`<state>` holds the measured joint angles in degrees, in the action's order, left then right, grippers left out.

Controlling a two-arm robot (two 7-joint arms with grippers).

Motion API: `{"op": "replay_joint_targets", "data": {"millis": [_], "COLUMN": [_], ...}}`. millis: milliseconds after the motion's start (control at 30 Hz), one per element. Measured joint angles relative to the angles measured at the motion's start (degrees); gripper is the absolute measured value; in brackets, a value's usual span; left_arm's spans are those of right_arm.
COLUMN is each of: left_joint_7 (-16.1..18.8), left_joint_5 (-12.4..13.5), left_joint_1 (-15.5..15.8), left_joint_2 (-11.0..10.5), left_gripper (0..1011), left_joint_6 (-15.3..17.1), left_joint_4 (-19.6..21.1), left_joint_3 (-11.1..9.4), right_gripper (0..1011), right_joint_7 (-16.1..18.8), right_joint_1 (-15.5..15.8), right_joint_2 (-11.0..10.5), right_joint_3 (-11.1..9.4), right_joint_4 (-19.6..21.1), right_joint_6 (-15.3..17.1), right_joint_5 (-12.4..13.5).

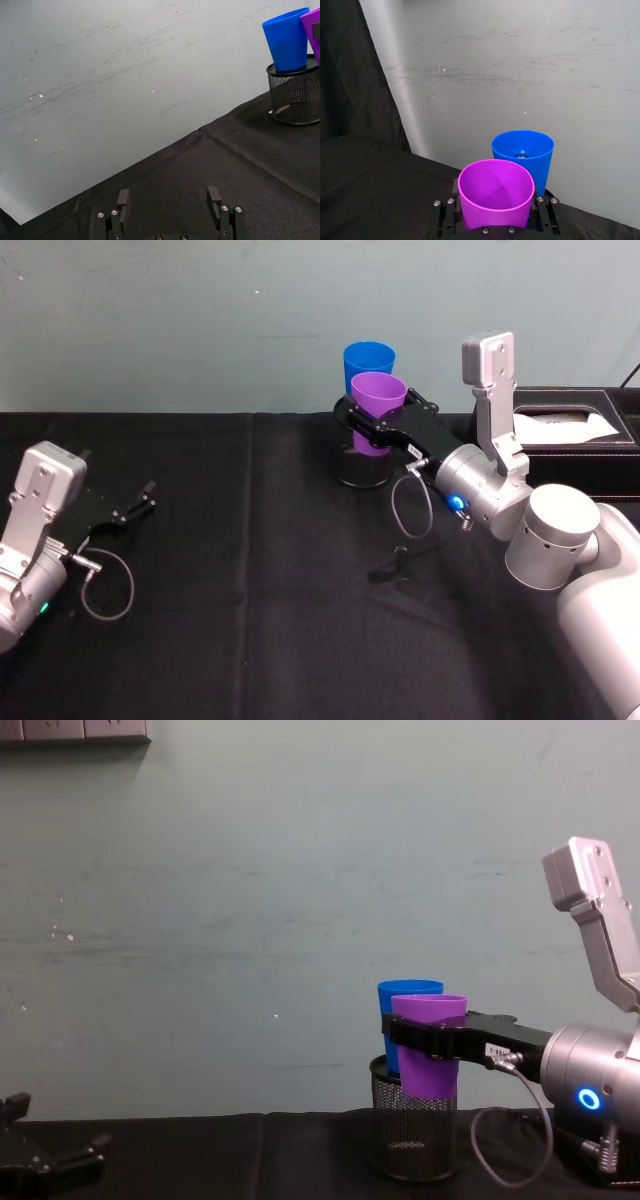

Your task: Pick up one cup with a gripper and tap it against the other cup.

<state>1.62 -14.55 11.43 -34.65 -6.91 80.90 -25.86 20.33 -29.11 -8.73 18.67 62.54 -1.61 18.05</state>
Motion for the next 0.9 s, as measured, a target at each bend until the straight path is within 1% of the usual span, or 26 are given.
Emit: {"op": "replay_joint_targets", "data": {"millis": [900], "left_joint_7": [0.0], "left_joint_5": [0.0], "left_joint_1": [0.0], "left_joint_2": [0.0], "left_gripper": [1000], "left_joint_6": [0.0], "left_joint_4": [0.0], "left_joint_3": [0.0], "right_gripper": [729], "right_joint_7": [0.0], "right_joint_1": [0.0], "right_joint_2": [0.0], "right_joint_3": [0.0], "right_joint_4": [0.0], "right_joint_6": [0.0], "right_joint_5": [0.0]}}
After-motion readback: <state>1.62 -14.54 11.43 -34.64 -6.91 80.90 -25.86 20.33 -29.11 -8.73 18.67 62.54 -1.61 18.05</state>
